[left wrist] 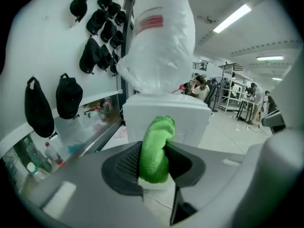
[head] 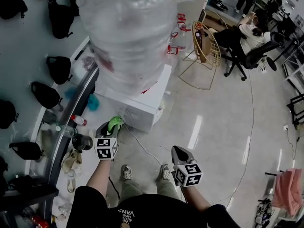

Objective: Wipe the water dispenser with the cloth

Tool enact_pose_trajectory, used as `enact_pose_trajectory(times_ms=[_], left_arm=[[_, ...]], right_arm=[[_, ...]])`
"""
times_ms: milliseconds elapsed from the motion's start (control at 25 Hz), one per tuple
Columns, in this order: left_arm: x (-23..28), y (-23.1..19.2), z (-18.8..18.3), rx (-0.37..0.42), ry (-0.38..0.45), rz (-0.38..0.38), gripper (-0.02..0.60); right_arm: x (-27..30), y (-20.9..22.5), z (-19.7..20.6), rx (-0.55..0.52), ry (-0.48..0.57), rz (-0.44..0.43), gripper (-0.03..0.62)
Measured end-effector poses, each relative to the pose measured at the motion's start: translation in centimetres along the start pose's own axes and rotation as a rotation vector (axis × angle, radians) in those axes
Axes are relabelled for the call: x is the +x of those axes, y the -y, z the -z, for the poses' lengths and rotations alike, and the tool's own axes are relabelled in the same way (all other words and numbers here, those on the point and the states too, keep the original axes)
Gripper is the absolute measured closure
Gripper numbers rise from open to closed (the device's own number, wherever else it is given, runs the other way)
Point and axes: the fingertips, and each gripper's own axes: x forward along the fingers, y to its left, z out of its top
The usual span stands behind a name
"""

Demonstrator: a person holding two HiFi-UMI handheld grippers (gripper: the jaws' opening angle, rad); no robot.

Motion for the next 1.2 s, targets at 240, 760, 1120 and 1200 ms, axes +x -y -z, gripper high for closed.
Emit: enact_pose_trajectory(times_ms=[240,760,1120,1200], left_arm=[[-4.0,2.8,-3.6,-0.055,0.108,0.007,0.459],[-10.7,9.2,-9.3,0.000,0.242,0.090,0.459],[-13.5,13.7,-9.8,0.028,0.265,0.146,0.459],[-13.7,14.6,-9.4,0.030,0.262,0.151,0.459]], right_arm=[[-0.7,-1.2,-2.9,-0.054,0.049,-0.052,0.589],[-3.6,-2.3,-8.2,-0.117,0.179,-0.117,0.589],[-5.1,-2.3,-8.8,-0.152,0.191,-0.161,0.589],[-5.4,-2.2,-8.5,-0.174,0.187,-0.161,0.589]])
